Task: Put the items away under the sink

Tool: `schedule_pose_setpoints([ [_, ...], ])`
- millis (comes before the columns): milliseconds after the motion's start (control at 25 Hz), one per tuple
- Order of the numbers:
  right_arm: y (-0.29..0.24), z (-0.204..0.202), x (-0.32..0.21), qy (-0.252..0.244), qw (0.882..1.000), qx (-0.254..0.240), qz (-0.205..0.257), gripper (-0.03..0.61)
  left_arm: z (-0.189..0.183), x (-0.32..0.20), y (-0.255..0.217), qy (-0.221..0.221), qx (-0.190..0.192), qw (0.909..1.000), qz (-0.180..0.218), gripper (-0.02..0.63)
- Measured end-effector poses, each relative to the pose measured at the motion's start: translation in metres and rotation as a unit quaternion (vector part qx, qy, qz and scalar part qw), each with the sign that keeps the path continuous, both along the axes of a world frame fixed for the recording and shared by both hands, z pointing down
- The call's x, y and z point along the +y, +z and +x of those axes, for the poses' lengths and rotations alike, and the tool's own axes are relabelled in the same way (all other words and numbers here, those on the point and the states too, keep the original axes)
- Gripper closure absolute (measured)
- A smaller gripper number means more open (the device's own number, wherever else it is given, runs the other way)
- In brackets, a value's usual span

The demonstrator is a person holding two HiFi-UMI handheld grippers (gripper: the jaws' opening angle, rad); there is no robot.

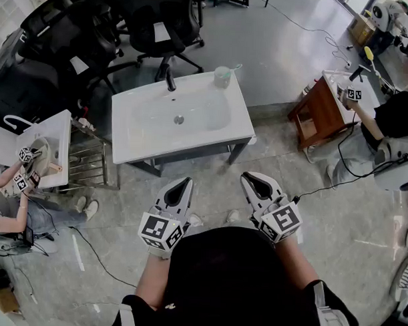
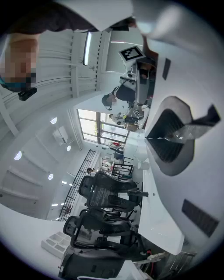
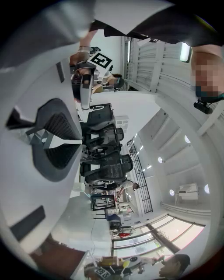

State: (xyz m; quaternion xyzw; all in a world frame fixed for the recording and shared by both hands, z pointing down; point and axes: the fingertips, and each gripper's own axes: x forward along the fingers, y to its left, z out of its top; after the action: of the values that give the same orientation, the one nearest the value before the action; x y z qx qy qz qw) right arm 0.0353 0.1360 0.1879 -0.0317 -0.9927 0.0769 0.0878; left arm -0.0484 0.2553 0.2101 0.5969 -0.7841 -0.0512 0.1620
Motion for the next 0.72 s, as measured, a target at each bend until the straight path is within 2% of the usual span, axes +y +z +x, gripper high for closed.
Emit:
schedule_pose_setpoints([
  [360, 0.008, -0.007, 0.008, 0.010, 1.000, 0.008, 0.012, 0.534, -0.011, 0.012, 0.003, 0.003, 0.004, 1.0000, 0.003, 0.591],
  [720, 0.001, -0.032, 0.030, 0.027, 1.000, -0.014, -0.006, 0.532, -0.034, 0.044, 0.007, 0.000, 0.007, 0.9999, 0.015, 0.591],
])
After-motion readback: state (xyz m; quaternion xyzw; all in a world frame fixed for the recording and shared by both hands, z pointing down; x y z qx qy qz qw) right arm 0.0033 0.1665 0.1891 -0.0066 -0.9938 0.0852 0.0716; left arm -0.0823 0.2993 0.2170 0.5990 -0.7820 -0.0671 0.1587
